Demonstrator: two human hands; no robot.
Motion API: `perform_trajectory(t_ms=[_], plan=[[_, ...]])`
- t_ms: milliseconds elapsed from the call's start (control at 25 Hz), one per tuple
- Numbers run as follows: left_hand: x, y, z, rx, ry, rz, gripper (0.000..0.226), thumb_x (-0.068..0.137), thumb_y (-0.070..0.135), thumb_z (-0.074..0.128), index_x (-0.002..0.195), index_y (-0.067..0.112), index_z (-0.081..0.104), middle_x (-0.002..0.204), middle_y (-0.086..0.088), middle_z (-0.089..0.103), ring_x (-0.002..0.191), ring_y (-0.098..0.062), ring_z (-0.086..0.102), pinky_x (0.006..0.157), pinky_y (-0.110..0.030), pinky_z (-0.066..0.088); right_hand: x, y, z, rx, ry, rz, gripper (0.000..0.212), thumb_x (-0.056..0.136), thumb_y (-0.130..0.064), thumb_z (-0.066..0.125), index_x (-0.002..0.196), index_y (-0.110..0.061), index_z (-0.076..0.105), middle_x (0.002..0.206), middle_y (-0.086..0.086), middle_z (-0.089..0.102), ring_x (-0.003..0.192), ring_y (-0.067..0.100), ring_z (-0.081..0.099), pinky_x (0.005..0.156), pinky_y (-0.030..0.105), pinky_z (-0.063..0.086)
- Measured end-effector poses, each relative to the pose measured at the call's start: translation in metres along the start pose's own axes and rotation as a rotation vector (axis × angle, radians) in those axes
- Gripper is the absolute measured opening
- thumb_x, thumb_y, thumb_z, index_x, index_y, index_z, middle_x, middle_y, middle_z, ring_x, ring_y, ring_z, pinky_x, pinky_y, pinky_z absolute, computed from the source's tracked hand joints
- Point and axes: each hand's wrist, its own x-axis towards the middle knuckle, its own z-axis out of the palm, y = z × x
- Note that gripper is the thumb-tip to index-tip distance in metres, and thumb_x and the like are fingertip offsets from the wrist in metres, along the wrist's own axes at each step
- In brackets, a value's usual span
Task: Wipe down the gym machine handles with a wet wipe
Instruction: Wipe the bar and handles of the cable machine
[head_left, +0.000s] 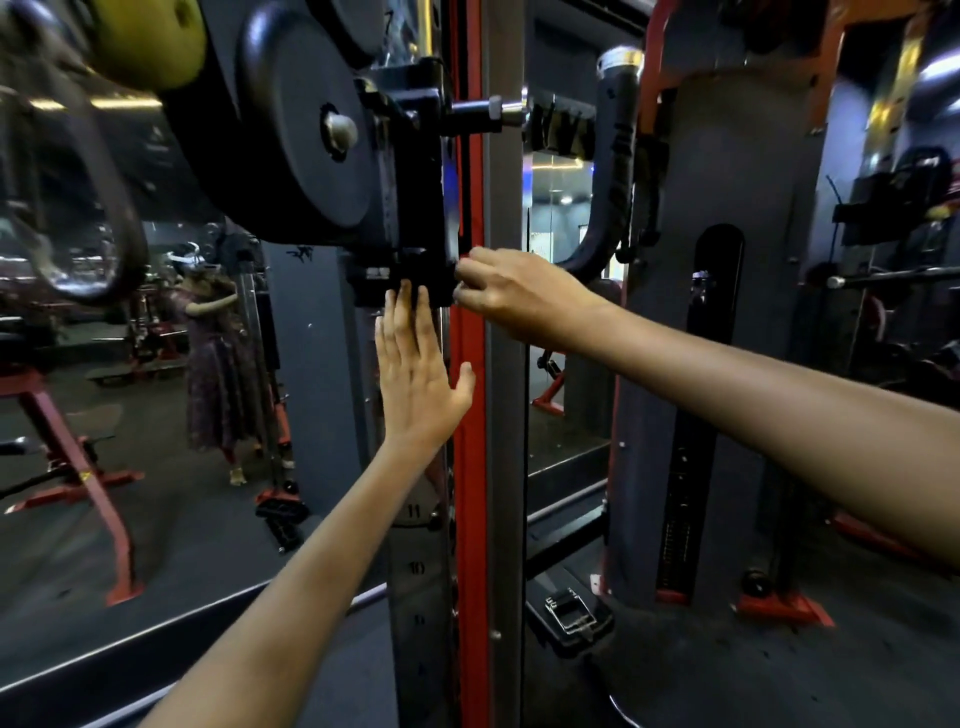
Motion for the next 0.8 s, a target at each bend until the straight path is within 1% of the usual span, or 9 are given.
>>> perform_trajectory(t_ms=[160,200,280,320,400,480,600,720,800], plan=[[0.012,-0.004,-0.016,0.077,-0.010,0.316,0.081,0.076,0.019,0.062,0.144,0.003,0.021,0.152,-0.018,0.024,0.143,-0.027,0.013,0.119,-0.039,0.004,-0.030,0.019,-0.002,-0.147,0.059,-0.123,0.018,0.078,0.003,0.051,0.073,-0.003,0.066,0.081,0.010,0.062,0.066,0.021,0.057,0.053,0.029,0.050],[0.019,-0.003,-0.017,0.115,-0.018,0.366,0.080,0.076,0.017,0.062,0.144,0.002,0.023,0.152,-0.017,0.026,0.143,-0.027,0.013,0.119,-0.039,0.004,-0.034,0.021,-0.006,-0.109,0.033,-0.088,0.009,0.074,0.006,0.060,0.073,-0.001,0.066,0.077,0.012,0.060,0.065,0.024,0.057,0.048,0.030,0.049],[0.034,-0.003,-0.019,0.142,-0.014,0.363,0.078,0.076,0.015,0.062,0.144,0.000,0.026,0.151,-0.018,0.027,0.142,-0.027,0.015,0.118,-0.039,0.008,-0.032,0.014,-0.007,-0.030,0.042,0.027,0.014,0.065,0.005,0.074,0.075,0.000,0.066,0.074,0.014,0.058,0.064,0.026,0.058,0.041,0.028,0.046],[0.039,0.000,-0.021,0.122,0.001,0.342,0.076,0.076,0.012,0.061,0.143,-0.001,0.028,0.151,-0.019,0.029,0.142,-0.028,0.017,0.118,-0.039,0.011,-0.026,0.011,-0.003,0.007,0.083,0.047,0.014,0.066,0.005,0.074,0.077,0.000,0.067,0.076,0.014,0.059,0.066,0.026,0.059,0.041,0.027,0.046],[0.043,0.008,-0.025,0.057,0.057,0.351,0.068,0.075,0.004,0.058,0.139,-0.005,0.034,0.146,-0.022,0.035,0.139,-0.029,0.024,0.116,-0.040,0.022,-0.014,0.005,-0.001,0.138,0.127,0.068,0.010,0.076,0.002,0.058,0.081,0.002,0.067,0.080,0.016,0.061,0.070,0.029,0.061,0.042,0.030,0.051],[0.048,0.018,-0.032,0.037,0.163,0.417,0.053,0.076,0.001,0.052,0.128,-0.009,0.048,0.140,-0.024,0.043,0.134,-0.030,0.032,0.113,-0.038,0.026,-0.012,0.007,0.006,0.209,0.184,0.088,0.023,0.081,-0.006,0.045,0.079,0.002,0.067,0.079,0.017,0.060,0.070,0.031,0.061,0.042,0.034,0.052],[0.072,0.025,-0.049,0.280,0.251,0.422,0.048,0.081,0.019,0.052,0.124,-0.002,0.057,0.140,-0.022,0.045,0.134,-0.034,0.034,0.115,-0.038,0.012,-0.017,0.008,-0.001,0.190,0.136,0.156,0.007,0.075,-0.002,0.068,0.079,0.002,0.067,0.073,0.015,0.058,0.066,0.031,0.059,0.045,0.028,0.044],[0.081,0.015,-0.049,0.701,0.178,0.327,0.060,0.082,0.035,0.048,0.132,0.002,0.050,0.144,-0.018,0.042,0.136,-0.034,0.035,0.113,-0.042,0.008,-0.017,0.014,0.000,0.195,0.108,0.365,0.007,0.078,-0.005,0.063,0.080,0.002,0.064,0.072,0.009,0.048,0.067,0.032,0.054,0.052,0.029,0.033],[0.080,0.013,-0.045,0.741,0.166,0.323,0.063,0.080,0.040,0.049,0.131,0.002,0.052,0.138,-0.017,0.049,0.133,-0.034,0.040,0.111,-0.043,0.012,-0.011,0.013,0.001,0.282,0.189,0.396,0.014,0.083,-0.010,0.061,0.074,0.000,0.061,0.073,0.009,0.048,0.063,0.023,0.046,0.053,0.029,0.033]])
